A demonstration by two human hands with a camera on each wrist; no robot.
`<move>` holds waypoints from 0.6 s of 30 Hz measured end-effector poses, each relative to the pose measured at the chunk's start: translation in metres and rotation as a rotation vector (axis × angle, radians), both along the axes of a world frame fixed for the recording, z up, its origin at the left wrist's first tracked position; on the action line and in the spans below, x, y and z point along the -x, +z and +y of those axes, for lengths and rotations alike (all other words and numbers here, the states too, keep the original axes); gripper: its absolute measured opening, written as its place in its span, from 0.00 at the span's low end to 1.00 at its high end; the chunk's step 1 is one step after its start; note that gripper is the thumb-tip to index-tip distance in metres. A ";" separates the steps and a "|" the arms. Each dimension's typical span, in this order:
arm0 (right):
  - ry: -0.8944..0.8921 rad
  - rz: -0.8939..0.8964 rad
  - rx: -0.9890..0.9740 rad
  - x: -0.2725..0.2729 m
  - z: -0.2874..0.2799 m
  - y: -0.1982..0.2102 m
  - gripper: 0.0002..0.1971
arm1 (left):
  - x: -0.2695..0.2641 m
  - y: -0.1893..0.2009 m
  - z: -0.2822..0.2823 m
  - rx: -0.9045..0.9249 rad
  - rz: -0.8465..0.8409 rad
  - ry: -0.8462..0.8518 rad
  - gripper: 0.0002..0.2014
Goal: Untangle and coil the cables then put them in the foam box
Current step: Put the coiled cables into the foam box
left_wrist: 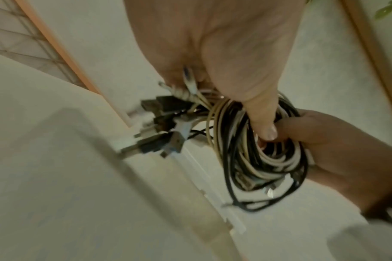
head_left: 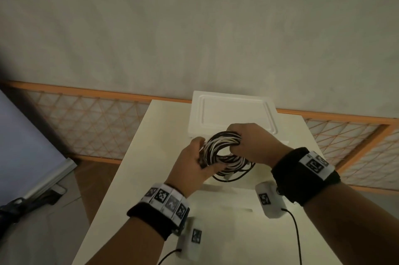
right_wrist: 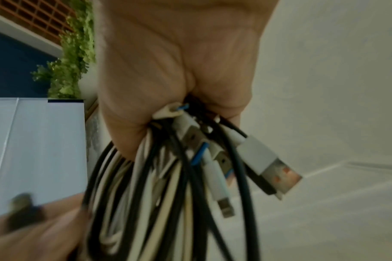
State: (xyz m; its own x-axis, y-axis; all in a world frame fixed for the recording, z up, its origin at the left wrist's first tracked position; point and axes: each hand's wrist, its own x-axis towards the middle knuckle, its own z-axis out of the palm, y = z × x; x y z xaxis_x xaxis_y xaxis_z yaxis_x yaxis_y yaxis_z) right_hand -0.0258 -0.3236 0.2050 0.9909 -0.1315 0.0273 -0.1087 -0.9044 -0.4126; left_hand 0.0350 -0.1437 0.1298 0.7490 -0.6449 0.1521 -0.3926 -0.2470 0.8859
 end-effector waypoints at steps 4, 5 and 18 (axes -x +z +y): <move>0.036 0.148 0.192 -0.021 -0.024 -0.010 0.07 | 0.005 -0.042 0.021 -0.278 -0.022 0.065 0.57; 0.065 0.207 0.226 -0.027 -0.028 -0.015 0.07 | 0.007 -0.051 0.027 -0.311 -0.006 0.081 0.60; 0.618 0.789 0.469 -0.141 0.017 -0.110 0.16 | -0.002 -0.093 0.030 -0.706 -0.055 -0.002 0.62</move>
